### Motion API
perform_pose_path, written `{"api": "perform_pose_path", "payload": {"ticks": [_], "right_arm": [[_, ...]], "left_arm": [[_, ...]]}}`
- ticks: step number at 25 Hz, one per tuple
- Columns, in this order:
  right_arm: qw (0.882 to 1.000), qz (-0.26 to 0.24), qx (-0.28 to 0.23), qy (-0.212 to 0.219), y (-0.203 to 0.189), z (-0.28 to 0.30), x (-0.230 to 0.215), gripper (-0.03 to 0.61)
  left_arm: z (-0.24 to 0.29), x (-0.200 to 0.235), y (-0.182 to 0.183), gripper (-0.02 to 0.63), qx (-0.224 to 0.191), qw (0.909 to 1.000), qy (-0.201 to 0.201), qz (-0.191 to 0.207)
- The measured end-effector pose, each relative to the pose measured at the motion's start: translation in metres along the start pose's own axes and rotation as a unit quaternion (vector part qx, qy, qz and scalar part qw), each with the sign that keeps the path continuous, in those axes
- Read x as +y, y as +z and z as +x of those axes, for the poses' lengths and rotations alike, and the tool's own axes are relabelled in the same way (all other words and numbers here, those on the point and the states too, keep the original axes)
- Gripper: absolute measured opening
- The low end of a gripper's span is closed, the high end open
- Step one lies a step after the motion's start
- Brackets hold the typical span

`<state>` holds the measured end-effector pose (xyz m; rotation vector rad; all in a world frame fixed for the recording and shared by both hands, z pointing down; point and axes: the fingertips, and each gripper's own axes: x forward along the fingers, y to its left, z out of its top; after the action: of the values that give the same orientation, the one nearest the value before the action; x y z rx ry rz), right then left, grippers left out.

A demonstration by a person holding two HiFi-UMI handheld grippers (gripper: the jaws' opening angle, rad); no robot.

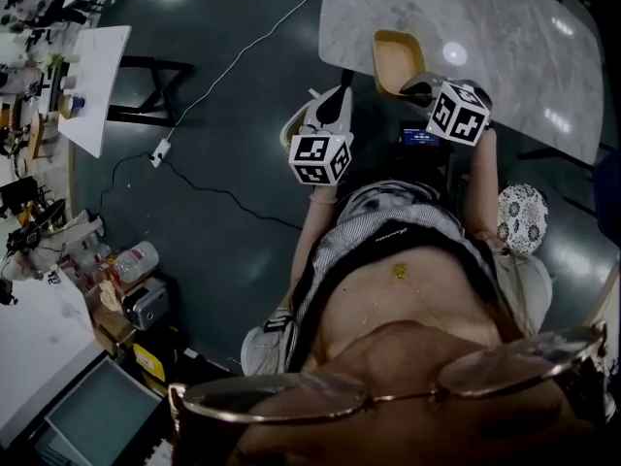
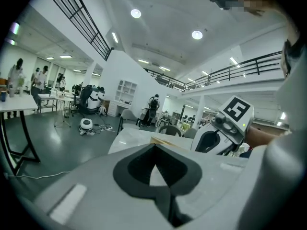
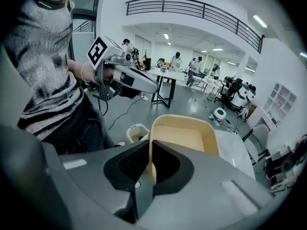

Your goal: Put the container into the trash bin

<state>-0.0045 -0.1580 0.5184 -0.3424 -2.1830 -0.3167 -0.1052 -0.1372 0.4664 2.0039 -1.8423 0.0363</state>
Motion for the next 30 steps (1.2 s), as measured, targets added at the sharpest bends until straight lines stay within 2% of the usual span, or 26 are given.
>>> {"api": "perform_pose_path", "payload": {"ticks": [9, 13, 18, 22, 30], "right_arm": [[0.999, -0.027, -0.024, 0.017, 0.106, 0.076, 0.054, 0.043], [0.998, -0.039, -0.049, 0.033, 0.148, 0.103, 0.084, 0.043], [0.995, -0.060, -0.056, 0.056, 0.194, 0.127, 0.116, 0.043], [0.993, -0.077, -0.056, 0.069, 0.216, 0.136, 0.132, 0.043], [0.991, -0.089, -0.047, 0.092, 0.225, 0.151, 0.147, 0.043]], "left_arm": [[-0.119, 0.101, -0.010, 0.000, -0.020, 0.9984, 0.052, -0.004], [-0.164, 0.130, -0.016, 0.000, -0.025, 0.9975, 0.066, -0.008], [-0.210, 0.157, -0.016, 0.000, -0.035, 0.9958, 0.083, -0.015], [-0.229, 0.166, -0.018, 0.000, -0.043, 0.9946, 0.092, -0.021], [-0.249, 0.171, -0.026, 0.000, -0.045, 0.9937, 0.096, -0.035]]}}
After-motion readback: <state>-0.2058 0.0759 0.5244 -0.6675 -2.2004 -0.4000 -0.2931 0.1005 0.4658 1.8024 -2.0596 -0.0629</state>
